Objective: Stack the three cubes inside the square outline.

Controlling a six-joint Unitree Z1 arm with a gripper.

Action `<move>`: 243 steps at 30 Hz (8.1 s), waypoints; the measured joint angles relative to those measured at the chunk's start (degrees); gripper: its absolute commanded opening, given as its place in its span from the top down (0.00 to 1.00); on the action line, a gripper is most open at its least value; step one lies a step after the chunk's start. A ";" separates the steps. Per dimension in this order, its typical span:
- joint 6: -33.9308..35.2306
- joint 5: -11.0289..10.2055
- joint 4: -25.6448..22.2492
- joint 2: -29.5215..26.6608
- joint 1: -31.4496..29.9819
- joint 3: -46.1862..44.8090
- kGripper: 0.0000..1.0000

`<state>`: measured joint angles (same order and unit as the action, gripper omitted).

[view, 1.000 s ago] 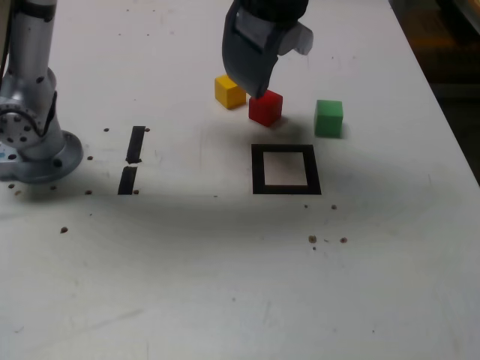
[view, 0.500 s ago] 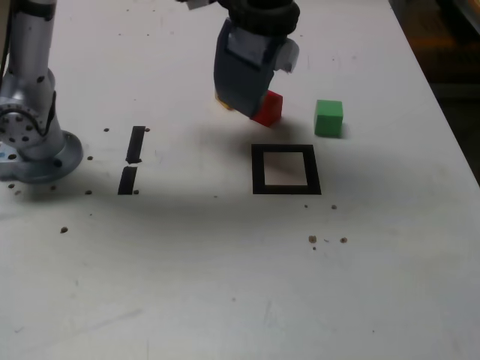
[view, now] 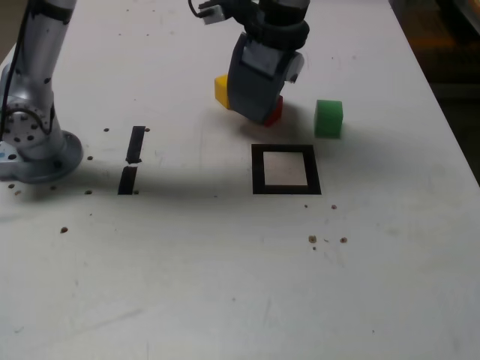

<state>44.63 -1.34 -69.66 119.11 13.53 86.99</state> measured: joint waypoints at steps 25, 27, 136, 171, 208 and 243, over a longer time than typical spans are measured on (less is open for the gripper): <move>-1.47 -3.23 -2.24 -2.72 0.53 2.93 0.82; -4.22 -3.88 -6.29 -5.19 0.53 5.61 0.82; -39.46 -7.38 -7.24 -15.65 -14.14 -1.33 0.03; -36.25 -1.69 4.24 -3.56 12.32 -9.68 0.44; -43.65 -3.60 -16.70 -11.39 -5.79 9.32 0.87; -37.95 -3.81 -7.88 -3.44 -25.30 7.56 0.86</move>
<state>6.69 -5.15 -77.53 115.66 -11.76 94.55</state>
